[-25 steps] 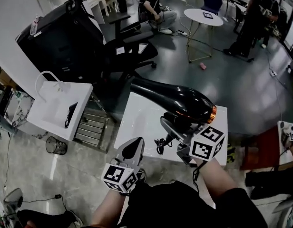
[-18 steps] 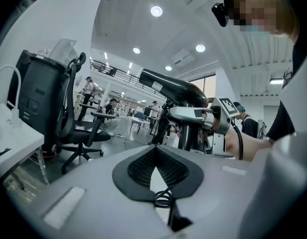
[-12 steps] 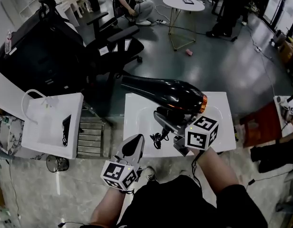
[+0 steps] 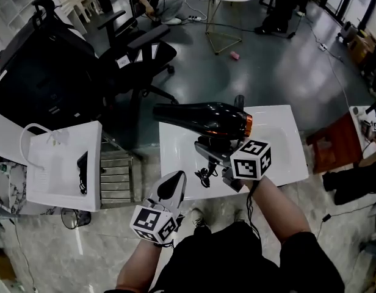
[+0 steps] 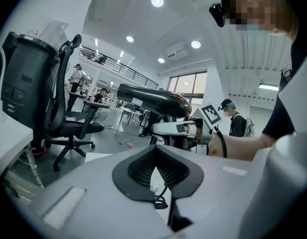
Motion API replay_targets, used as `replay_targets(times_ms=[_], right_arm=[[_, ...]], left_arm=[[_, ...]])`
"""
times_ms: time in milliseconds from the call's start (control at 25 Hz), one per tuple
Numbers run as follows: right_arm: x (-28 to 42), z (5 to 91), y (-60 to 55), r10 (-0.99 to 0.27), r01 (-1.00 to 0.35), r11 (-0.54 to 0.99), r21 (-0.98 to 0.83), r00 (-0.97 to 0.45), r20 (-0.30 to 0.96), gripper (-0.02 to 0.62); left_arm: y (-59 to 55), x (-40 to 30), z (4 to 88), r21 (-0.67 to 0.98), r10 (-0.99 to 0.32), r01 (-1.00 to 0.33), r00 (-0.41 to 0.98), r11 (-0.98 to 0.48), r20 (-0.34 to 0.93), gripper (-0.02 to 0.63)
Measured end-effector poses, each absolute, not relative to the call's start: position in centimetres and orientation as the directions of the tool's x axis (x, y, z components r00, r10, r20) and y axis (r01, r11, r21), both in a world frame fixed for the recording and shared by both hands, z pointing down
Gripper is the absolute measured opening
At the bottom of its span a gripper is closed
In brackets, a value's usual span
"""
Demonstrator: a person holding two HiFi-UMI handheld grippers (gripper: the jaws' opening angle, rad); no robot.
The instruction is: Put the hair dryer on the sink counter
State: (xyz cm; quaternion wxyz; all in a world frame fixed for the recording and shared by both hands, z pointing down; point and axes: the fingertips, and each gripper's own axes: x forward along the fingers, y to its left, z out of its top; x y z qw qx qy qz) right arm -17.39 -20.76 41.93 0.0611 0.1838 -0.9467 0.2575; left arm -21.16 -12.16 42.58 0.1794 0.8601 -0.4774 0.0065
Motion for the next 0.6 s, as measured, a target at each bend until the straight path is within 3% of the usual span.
replay_targets(times_ms=[600], right_arm=[[-18.0, 48.2, -23.0, -0.235, -0.372, 0.74, -0.56, -0.924, 0.303, 0.083]], left_arm=[[-13.9, -19.2, 45.9, 0.362, -0.765, -0.774, 0.61, -0.519, 0.207, 0.003]])
